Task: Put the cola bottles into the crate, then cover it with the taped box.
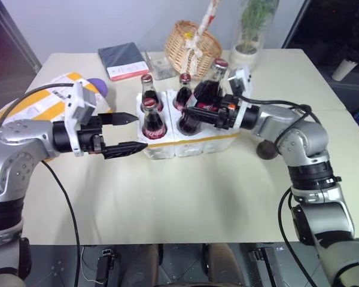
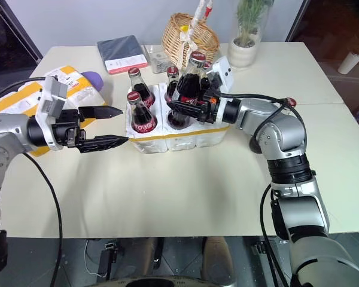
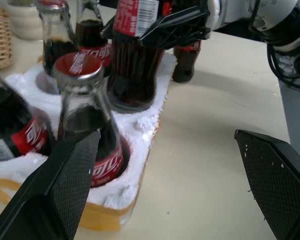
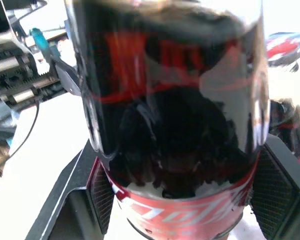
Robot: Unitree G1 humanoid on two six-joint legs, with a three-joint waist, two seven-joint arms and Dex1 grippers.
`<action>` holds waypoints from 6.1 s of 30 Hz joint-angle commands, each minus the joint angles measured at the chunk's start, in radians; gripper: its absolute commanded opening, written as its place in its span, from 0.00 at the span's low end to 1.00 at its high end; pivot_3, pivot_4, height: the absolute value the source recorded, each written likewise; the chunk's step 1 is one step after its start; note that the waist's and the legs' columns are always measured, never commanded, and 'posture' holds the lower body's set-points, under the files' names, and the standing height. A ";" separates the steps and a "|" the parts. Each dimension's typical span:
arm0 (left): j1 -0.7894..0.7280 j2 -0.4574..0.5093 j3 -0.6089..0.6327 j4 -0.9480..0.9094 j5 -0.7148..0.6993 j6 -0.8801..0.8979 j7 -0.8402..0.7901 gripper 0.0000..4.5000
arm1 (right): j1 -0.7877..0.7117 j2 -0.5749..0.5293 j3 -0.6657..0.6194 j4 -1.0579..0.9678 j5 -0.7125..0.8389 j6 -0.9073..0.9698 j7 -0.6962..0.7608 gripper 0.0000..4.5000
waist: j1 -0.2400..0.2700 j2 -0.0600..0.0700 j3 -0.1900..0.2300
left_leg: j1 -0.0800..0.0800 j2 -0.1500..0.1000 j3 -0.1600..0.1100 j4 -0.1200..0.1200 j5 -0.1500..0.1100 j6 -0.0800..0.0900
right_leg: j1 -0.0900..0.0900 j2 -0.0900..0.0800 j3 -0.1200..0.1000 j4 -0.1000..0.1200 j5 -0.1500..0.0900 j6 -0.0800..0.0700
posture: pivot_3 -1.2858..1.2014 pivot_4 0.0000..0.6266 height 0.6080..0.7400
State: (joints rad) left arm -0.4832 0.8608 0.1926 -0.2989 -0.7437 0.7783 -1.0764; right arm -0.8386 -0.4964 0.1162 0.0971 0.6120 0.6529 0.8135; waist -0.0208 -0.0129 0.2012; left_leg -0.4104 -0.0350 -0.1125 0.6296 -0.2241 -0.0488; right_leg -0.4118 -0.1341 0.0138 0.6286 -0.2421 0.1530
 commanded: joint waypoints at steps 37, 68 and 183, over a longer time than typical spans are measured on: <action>-0.183 -0.064 -0.157 0.144 0.068 -0.127 -0.112 1.00 | 0.922 -0.299 -0.883 -0.659 0.333 0.328 -0.330 0.99 | 0.009 -0.002 -0.001 | 0.002 0.000 0.002 0.001 0.001 -0.001 | 0.004 0.000 0.001 -0.001 -0.001 -0.002 | 0.52 0.24 0.97; -0.174 -0.067 -0.126 -0.039 -0.063 0.006 -0.054 1.00 | 0.451 -0.183 -0.517 -0.338 0.140 0.035 -0.228 0.62 | 0.001 0.001 0.000 | 0.002 0.000 0.001 0.000 0.001 -0.001 | 0.002 0.000 0.001 0.000 0.000 0.000 | 0.52 0.24 0.97; -0.254 0.106 -0.210 0.150 0.927 -0.601 0.467 0.10 | 0.561 -0.570 -0.681 -0.330 0.187 0.172 0.125 1.00 | 0.003 -0.001 0.000 | 0.001 0.001 0.004 0.000 0.000 0.000 | 0.000 0.000 0.003 0.001 0.000 -0.001 | 0.52 0.24 0.97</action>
State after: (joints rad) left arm -0.7066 0.9686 -0.0124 -0.0604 0.1774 0.1126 -0.5815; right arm -0.2728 -1.0554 -0.5249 -0.2093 0.7958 0.8430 0.9422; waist -0.0177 -0.0134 0.2014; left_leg -0.4091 -0.0339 -0.1082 0.6301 -0.2242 -0.0488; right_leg -0.4113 -0.1337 0.0166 0.6299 -0.2419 0.1524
